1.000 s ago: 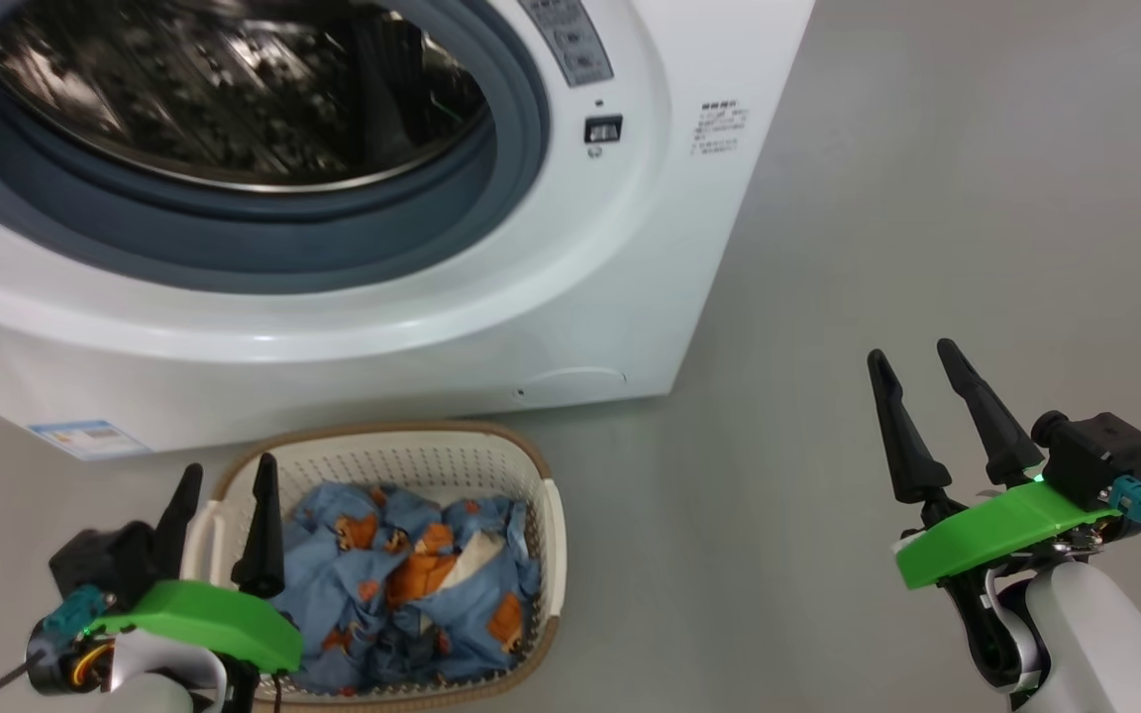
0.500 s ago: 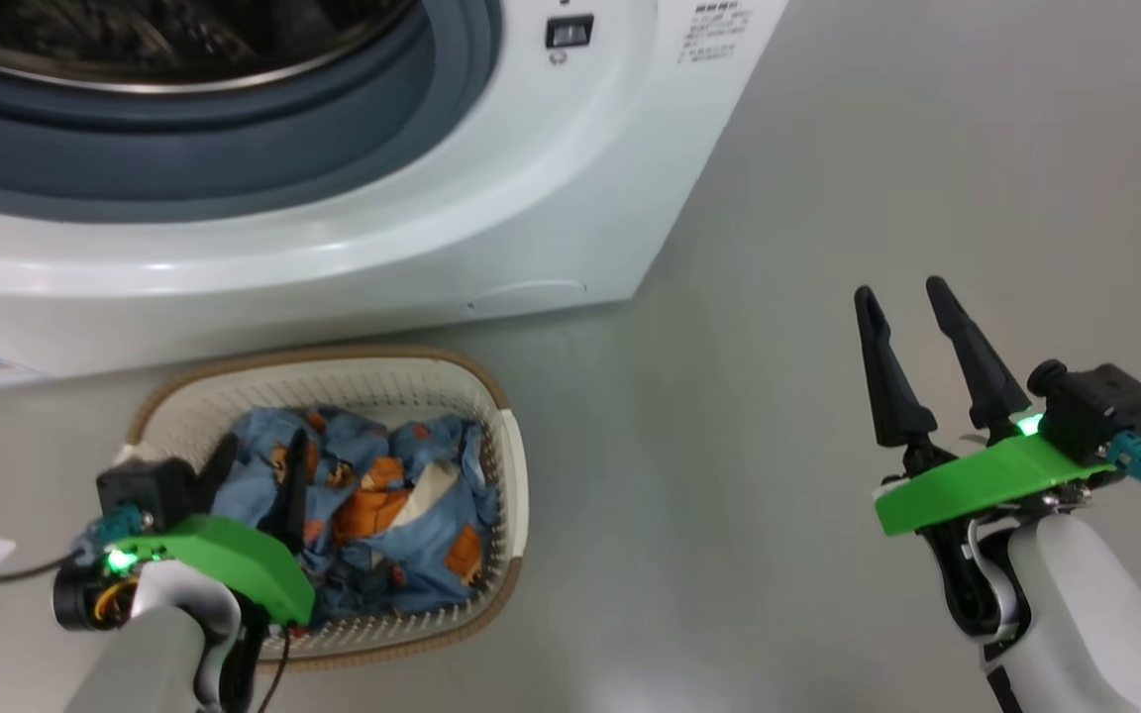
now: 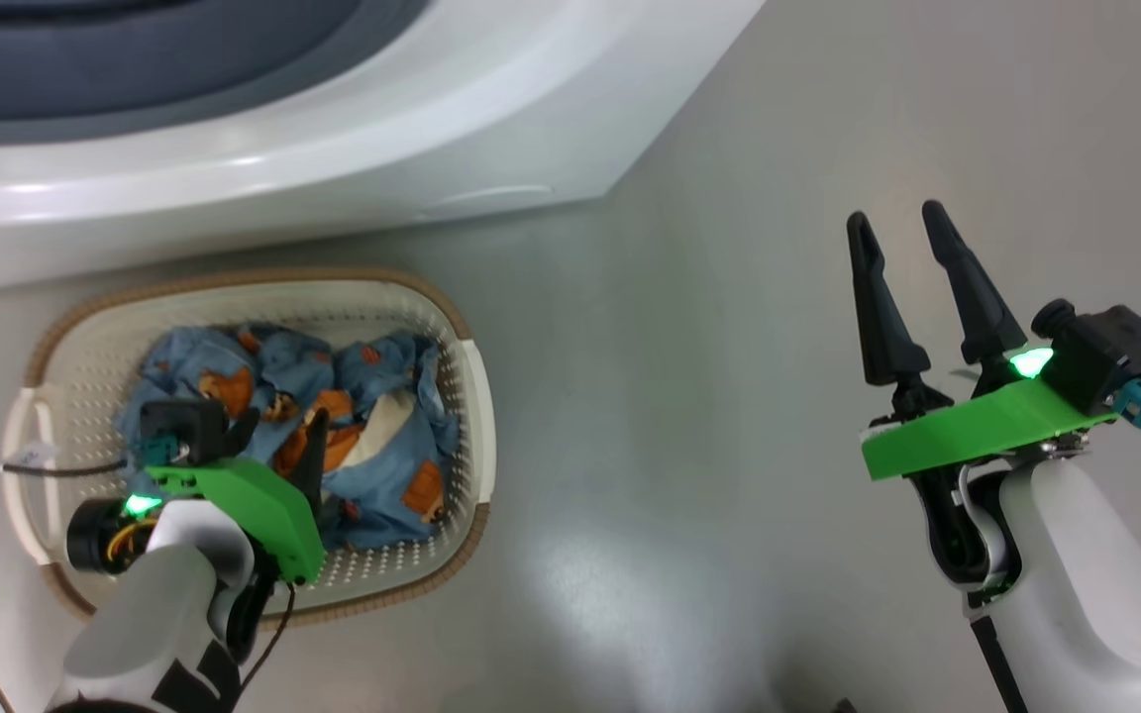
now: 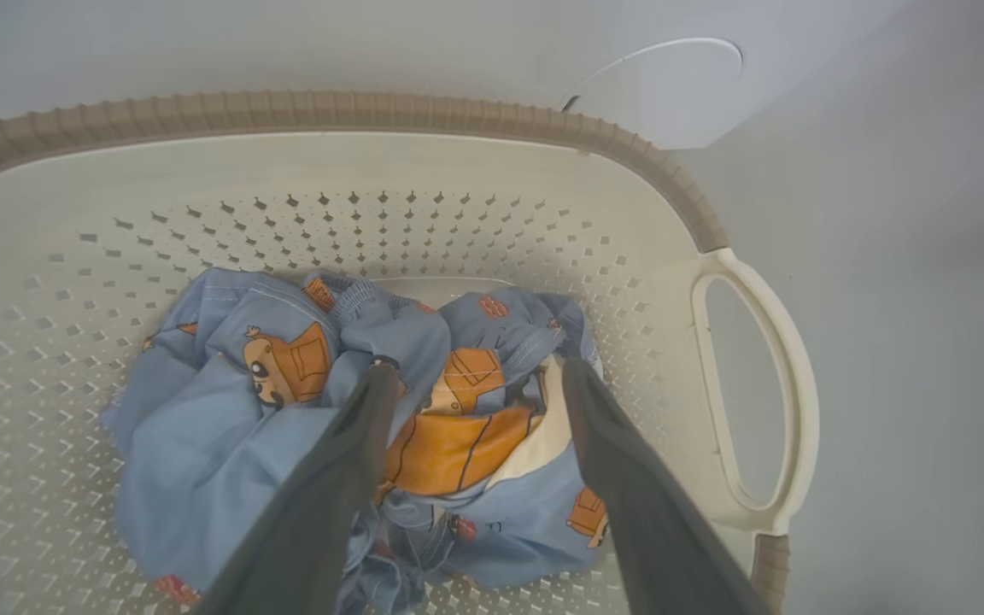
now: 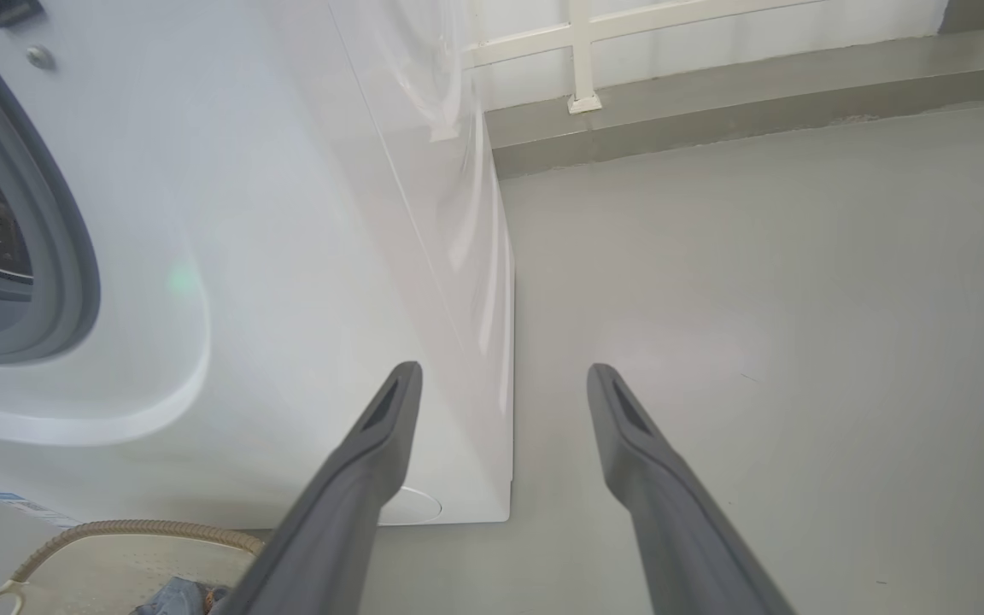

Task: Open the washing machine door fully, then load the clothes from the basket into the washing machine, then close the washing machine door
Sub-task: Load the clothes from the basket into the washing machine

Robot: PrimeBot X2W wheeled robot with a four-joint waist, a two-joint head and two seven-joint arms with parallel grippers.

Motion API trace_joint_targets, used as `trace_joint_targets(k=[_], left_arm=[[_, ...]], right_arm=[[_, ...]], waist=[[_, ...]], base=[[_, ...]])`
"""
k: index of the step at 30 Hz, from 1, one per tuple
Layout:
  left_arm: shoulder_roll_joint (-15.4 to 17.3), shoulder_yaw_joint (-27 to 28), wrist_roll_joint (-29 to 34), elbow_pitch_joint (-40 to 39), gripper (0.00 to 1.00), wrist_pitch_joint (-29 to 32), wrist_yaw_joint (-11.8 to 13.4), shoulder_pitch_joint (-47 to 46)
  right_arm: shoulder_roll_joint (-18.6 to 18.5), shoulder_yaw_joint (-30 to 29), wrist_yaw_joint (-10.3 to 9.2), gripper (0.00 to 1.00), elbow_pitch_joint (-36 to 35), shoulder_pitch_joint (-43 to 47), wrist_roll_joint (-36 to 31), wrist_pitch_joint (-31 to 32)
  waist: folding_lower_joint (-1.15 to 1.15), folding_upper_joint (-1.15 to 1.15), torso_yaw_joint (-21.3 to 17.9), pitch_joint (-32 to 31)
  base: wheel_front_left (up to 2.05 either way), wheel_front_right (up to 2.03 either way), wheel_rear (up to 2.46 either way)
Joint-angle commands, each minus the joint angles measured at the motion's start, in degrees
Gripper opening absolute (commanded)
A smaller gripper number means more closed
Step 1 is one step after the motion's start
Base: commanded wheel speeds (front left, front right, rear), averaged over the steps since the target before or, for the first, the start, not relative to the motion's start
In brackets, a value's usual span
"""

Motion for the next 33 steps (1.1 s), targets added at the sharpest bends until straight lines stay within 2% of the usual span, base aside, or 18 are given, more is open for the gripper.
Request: trace_joint_targets(k=[1,10,16,23,33], left_arm=[[1.12,0.17,0.34,0.76,1.0,0.26,-0.24,-1.32],[1.02,-8.2,-0.34,2.88,1.0,3.53,-0.36,-5.2],[3.17,-12.26,-0.69,6.03,1.0,4.71,-0.36,-7.96],[3.58,-12.82,-0.31,11.79,1.0,5.55,0.57,-12.32],[3.64,-11.81,-2.12,14.19,1.0,11.02,2.76,-14.51]], right_arm=[[0.07,0.85,0.33,1.0,-1.5,-0.23,-0.84,-0.51],[1.33,1.16,0.33,1.0,-2.41,-1.91,-0.79,-0.51],[1.97,1.34,0.33,1.0,-2.83,-2.57,-0.67,-0.51],[2.46,1.55,0.33,1.0,-3.3,-2.98,-0.51,-0.51],[2.75,2.01,0.33,1.0,-3.34,-3.42,-0.45,-0.51]], waist=[[0.0,0.0,-1.15,3.67],[0.0,0.0,-3.13,9.32],[0.0,0.0,-4.87,11.93],[0.0,0.0,-6.26,14.56],[0.0,0.0,-6.83,15.73]], base=[[0.0,0.0,0.0],[0.0,0.0,0.0],[0.0,0.0,0.0],[0.0,0.0,0.0],[0.0,0.0,0.0]])
